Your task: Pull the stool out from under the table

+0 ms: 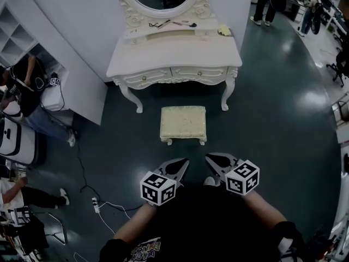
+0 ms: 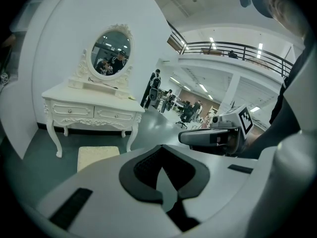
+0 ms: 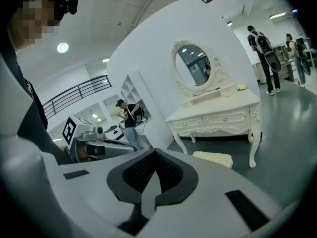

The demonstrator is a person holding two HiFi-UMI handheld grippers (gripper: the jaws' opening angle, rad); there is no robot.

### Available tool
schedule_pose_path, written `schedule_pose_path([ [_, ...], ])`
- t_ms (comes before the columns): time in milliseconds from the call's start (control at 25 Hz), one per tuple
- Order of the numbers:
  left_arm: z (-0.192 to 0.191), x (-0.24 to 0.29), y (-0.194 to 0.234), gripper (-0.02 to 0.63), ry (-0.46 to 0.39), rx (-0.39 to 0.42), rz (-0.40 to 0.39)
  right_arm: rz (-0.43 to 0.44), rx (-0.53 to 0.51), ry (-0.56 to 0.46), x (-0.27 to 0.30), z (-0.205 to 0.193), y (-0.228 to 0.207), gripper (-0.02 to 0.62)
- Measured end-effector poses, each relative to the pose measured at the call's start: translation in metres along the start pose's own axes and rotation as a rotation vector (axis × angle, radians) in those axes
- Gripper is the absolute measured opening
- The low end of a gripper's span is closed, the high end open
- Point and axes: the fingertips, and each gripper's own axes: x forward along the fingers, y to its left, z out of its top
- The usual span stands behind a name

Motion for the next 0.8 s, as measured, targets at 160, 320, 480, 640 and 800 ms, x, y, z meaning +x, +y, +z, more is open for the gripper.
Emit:
schedule_pose_path([
  [160,-0.0027,-0.0038,-0.0005,0.008,-0.006,0.004,0.003,0.006,-0.008,0.003,0.0013,-0.0025,0.0048,0.028],
  [320,-0.0021,-0.0056,0.0004,0.008,-0.011,0.004,0.006,0.005,-0.006,0.0,0.0021,-0.0022,0.0052,0.028],
  [480,-0.0017,-0.0087,-0.0011,0.008,-0.013,0.009,0.007,0.005,-0.006,0.0,0.0011,-0.0024,0.0079,0.028],
  [640,-0.002,-0.009,-0.0017,0.008,-0.015,0.01,0.008,0.005,-0.006,-0.001,0.0003,-0.003,0.0084,0.028],
  [800,-0.0013,-0.0056,0.0002,0.008,-0.016,0.011,0.01,0.006,-0.008,-0.004,0.0007,-0.0026,0.0046,0.028],
])
